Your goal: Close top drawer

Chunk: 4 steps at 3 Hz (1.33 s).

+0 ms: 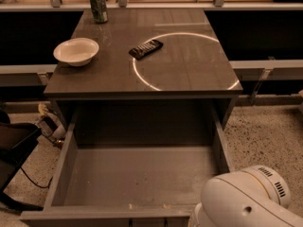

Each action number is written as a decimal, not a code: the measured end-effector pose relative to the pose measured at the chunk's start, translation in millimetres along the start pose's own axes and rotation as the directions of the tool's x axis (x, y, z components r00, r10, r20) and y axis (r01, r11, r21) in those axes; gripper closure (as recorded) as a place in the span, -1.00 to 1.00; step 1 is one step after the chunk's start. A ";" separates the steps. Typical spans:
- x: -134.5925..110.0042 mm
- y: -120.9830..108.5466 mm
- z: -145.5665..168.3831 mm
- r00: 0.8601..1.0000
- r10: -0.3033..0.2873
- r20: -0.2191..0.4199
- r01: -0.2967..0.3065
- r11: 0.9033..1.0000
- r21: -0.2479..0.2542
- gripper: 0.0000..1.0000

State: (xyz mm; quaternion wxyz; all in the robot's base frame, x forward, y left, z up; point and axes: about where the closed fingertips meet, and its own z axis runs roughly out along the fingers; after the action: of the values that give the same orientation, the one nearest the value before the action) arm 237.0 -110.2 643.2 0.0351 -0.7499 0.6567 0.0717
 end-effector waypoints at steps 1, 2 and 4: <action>-2.2 -25.3 5.5 1.000 0.003 -0.016 -0.003 1.000 0.017 1.00; -2.0 -34.8 6.1 1.000 0.005 -0.024 -0.004 1.000 0.028 1.00; 3.5 -84.7 1.5 0.998 0.000 -0.062 0.005 0.996 0.087 1.00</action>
Offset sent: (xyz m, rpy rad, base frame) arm 0.1163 0.0091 -0.0093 -0.0674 -0.1217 -0.0299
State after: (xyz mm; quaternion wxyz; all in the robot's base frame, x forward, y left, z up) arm 321.2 -102.0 637.7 0.0474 -0.7504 0.6590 0.0196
